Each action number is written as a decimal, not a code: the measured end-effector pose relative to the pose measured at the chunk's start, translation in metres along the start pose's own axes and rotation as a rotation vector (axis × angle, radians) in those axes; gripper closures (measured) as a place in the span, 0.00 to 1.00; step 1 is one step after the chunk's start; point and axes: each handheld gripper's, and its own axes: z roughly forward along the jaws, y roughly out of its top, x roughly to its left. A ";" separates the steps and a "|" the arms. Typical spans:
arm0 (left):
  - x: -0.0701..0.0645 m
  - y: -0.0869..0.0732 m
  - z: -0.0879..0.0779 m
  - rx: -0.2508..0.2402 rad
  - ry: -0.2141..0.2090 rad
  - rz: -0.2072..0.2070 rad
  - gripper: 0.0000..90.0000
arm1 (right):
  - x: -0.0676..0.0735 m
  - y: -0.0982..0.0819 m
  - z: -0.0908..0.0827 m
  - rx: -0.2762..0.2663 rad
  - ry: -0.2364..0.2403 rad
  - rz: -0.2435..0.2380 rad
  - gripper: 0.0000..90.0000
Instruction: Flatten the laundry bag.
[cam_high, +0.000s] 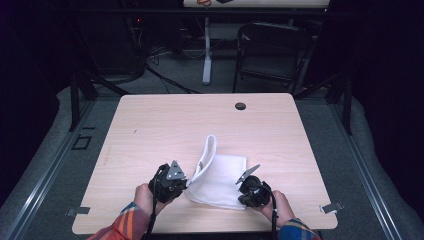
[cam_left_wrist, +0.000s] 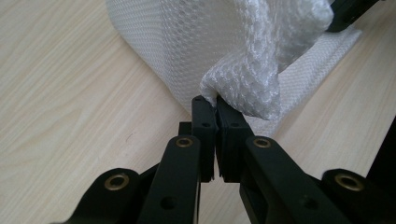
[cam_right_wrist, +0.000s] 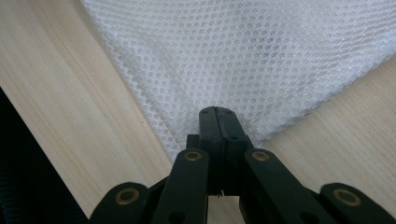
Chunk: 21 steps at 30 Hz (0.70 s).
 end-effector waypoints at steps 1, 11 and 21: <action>0.000 0.000 0.000 0.002 0.000 0.002 0.97 | 0.000 0.000 0.000 -0.002 0.002 0.002 1.00; 0.002 -0.004 0.001 0.030 -0.001 -0.002 0.97 | -0.002 -0.001 0.000 0.002 -0.011 0.010 1.00; 0.001 -0.005 0.003 0.051 -0.013 0.001 0.97 | -0.006 -0.002 -0.002 0.011 -0.023 0.019 1.00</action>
